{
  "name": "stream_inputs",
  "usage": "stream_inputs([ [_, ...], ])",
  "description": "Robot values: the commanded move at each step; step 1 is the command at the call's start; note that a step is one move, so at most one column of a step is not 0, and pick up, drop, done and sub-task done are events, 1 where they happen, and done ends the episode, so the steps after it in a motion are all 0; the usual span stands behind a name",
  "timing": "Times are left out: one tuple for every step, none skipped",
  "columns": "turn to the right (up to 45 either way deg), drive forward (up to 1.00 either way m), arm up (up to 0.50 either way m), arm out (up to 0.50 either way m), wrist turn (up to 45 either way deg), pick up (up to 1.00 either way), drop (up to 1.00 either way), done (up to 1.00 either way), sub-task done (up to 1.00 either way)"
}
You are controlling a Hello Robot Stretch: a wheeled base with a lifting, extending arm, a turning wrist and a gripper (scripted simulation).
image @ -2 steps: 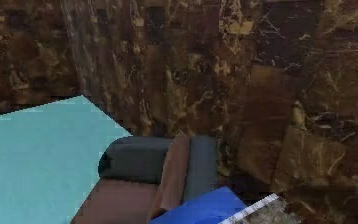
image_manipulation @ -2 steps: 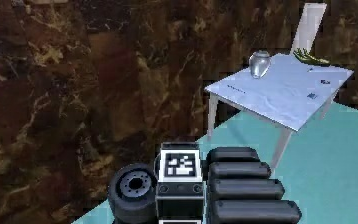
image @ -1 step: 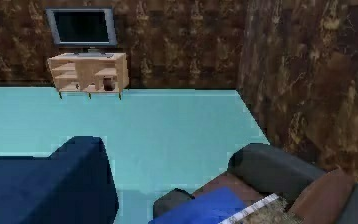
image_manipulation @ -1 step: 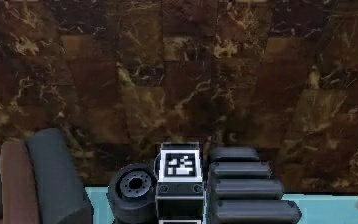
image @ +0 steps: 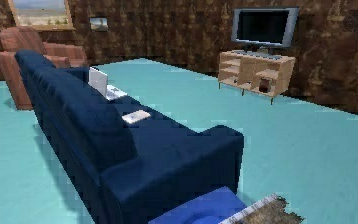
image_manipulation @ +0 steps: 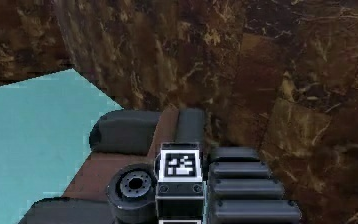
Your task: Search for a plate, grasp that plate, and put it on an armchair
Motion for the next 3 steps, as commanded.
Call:
stream_inputs([
  [-12.0, 0.00, 0.00, 0.00, 0.0, 0.00, 0.00, 0.00, 0.00],
  [0.0, 0.00, 0.00, 0.48, 0.0, 0.00, 0.00, 0.00, 0.00],
  [0.0, 0.00, 0.00, 0.00, 45.0, 0.00, 0.00, 0.00, 0.00],
])
